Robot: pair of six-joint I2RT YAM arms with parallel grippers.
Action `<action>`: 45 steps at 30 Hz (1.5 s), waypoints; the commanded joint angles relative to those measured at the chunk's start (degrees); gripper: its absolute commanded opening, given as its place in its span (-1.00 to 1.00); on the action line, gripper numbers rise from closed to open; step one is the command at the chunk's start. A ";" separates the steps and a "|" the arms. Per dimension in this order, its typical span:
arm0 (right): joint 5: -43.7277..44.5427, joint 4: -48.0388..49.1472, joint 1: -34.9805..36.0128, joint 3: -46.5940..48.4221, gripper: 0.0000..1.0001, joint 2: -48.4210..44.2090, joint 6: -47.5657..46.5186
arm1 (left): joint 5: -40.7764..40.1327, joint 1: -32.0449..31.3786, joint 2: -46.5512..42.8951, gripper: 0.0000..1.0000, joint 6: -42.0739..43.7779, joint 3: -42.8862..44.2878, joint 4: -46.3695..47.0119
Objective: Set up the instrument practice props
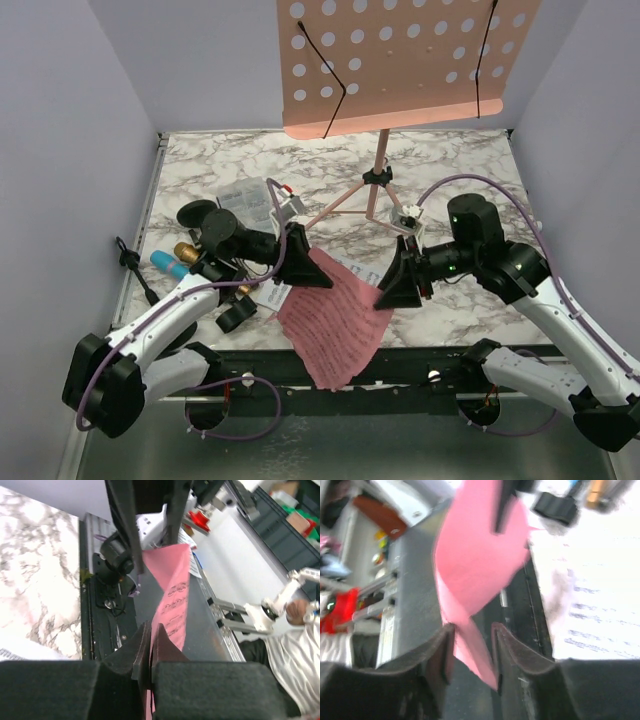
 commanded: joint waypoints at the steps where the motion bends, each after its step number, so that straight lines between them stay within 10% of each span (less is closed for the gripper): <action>1: 28.50 2.48 0.29 -2.99 0.17 -0.87 9.02 | -6.95 5.10 -8.13 -1.00 1.67 -0.33 -10.07; 4: 36.29 8.86 0.26 -8.01 0.80 -2.99 15.20 | -19.23 5.51 -12.99 -1.00 16.25 5.17 -35.36; 9: 32.07 24.21 0.20 -15.61 0.99 -6.40 21.22 | -37.99 5.68 -17.66 -1.00 23.60 11.44 -52.00; 18: 19.85 67.52 0.20 -32.35 0.99 -9.17 32.85 | -35.40 5.68 -18.98 -1.00 20.65 14.81 -50.04; 33: 17.42 79.43 -6.35 -35.04 0.72 -3.56 37.79 | -36.41 5.69 -21.27 -1.00 14.03 14.69 -40.94; 45: 2.50 115.11 -13.95 -37.90 0.55 7.70 57.51 | -37.66 5.68 -18.82 -1.00 2.91 14.49 -28.89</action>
